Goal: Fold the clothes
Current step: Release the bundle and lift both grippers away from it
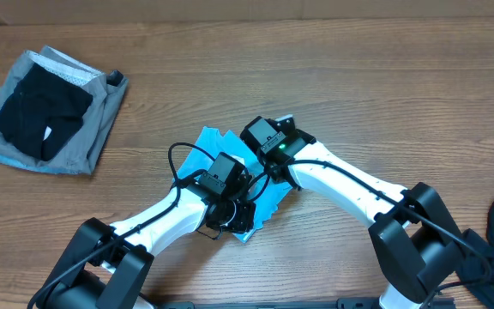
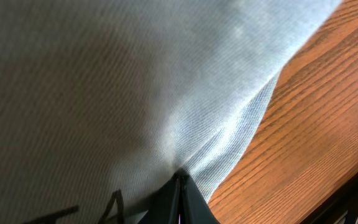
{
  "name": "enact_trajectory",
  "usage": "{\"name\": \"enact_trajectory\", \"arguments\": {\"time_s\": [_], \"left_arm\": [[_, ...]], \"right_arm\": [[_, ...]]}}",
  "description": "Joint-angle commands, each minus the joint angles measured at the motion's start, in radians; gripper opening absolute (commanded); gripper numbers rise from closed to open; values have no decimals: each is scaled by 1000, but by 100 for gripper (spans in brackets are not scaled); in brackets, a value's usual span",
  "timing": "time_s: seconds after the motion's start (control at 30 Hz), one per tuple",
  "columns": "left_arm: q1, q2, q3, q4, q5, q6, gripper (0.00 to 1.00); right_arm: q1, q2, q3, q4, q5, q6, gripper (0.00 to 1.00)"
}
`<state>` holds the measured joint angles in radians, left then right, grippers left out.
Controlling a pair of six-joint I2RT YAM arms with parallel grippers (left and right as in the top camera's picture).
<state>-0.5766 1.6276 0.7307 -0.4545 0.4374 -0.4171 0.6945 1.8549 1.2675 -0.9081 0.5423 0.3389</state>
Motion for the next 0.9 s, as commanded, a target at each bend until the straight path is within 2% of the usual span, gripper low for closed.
{"name": "enact_trajectory", "arguments": {"time_s": [0.0, 0.13, 0.23, 0.27, 0.33, 0.4, 0.5, 0.6, 0.7, 0.8, 0.87], "left_arm": [[0, 53, -70, -39, -160, -18, 4], [0, 53, -70, -43, -160, -18, 4], [0, 53, -69, -48, -159, -17, 4], [0, 53, -67, -55, -158, -17, 6], [1, 49, -51, -78, -138, -16, 17], [2, 31, -13, -132, -106, -7, 21], [2, -37, 87, -275, -123, 51, 29], [2, -109, 181, -420, -257, 63, 34], [3, -158, 235, -507, -405, 62, 33], [18, -159, 224, -500, -368, 58, 33], [17, -150, 198, -468, -326, 58, 33]], "right_arm": [[-4, -14, 16, 11, 164, -33, 16], [-26, -15, 16, 25, 126, -20, 16], [-66, -15, 16, 4, -33, 41, 22], [-97, -15, 16, -8, -146, 61, 24], [-157, -15, 16, -18, -375, 58, 25], [-217, -15, 16, -22, -560, 54, 25], [-314, -15, 16, -13, -863, -3, 25], [-371, -15, 16, -14, -1123, -117, 25], [-389, -14, 16, -48, -1339, -232, 25], [-342, -14, 0, -71, -1321, -230, 26], [-314, -13, -12, -63, -1260, -172, 27]]}}
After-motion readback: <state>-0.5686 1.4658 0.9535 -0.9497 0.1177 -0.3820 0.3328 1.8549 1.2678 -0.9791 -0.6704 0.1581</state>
